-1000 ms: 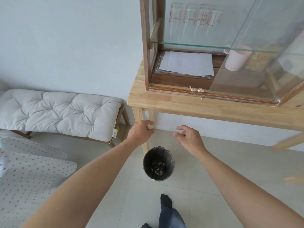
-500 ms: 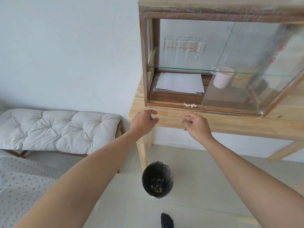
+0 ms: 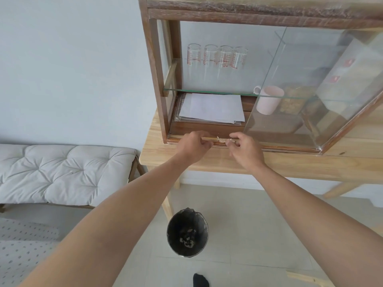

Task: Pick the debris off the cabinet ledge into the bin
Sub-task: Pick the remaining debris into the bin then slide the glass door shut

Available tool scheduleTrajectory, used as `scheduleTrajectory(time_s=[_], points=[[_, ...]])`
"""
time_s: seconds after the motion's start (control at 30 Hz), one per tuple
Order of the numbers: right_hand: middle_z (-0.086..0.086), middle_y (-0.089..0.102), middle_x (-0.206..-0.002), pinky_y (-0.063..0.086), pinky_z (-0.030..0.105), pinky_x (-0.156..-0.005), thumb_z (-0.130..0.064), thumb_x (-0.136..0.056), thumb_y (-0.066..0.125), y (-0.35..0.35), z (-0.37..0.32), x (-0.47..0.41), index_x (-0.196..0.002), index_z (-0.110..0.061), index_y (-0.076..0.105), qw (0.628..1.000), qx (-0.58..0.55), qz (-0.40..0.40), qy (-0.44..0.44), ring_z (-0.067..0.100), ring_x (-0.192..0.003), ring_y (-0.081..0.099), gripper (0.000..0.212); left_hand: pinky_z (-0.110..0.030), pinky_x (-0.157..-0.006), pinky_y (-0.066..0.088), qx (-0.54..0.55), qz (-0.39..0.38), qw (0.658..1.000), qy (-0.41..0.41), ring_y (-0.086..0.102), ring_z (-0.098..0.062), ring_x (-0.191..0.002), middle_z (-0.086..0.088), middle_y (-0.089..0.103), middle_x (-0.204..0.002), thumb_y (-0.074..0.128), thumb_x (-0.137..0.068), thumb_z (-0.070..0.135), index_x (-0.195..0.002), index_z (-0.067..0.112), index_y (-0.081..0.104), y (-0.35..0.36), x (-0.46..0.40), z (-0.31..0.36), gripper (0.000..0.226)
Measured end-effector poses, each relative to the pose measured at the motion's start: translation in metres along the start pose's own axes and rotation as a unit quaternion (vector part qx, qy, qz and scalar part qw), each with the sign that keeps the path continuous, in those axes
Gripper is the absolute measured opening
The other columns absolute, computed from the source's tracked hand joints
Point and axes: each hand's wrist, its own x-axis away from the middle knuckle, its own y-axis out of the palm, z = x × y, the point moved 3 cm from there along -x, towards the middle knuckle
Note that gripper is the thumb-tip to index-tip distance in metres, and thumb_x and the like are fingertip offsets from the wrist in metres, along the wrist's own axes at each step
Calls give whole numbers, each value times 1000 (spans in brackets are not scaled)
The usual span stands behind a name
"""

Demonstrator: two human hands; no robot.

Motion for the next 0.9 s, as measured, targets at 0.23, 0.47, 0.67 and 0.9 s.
scheduleTrajectory(time_s=[0.23,0.47,0.67,0.9], points=[[-2,82,-85,61,43,-90,-43,-105,62,1,12,-15,-140,-28,72,998,55,-5,-11,28,-101,77,39,-42,-88,58,-24,-16,1000,-13,70,-24,-111,3,80,-105,70,-95,50,-129,33,73,32,-29,20,38],[-1,82,-81,61,42,-82,-47,-106,62,0,20,-14,-123,-31,80,998,56,12,-19,27,-91,77,30,-34,-74,58,-5,13,1000,-14,73,-17,-98,10,80,-93,74,-93,51,-107,40,82,43,-30,18,19],[-1,79,-77,60,40,-77,-44,-106,63,0,19,0,-115,-29,81,999,22,32,-7,26,-82,74,25,-30,-61,46,-7,34,999,-3,71,-18,-87,15,66,-69,72,-96,40,-98,37,83,31,-21,16,12],[-7,77,-81,59,41,-79,-46,-106,63,2,18,35,-117,-29,81,999,-30,16,6,24,-84,76,27,-30,-65,51,-34,5,999,-13,71,-19,-87,15,66,-76,72,-97,36,-98,38,82,18,-7,10,10]])
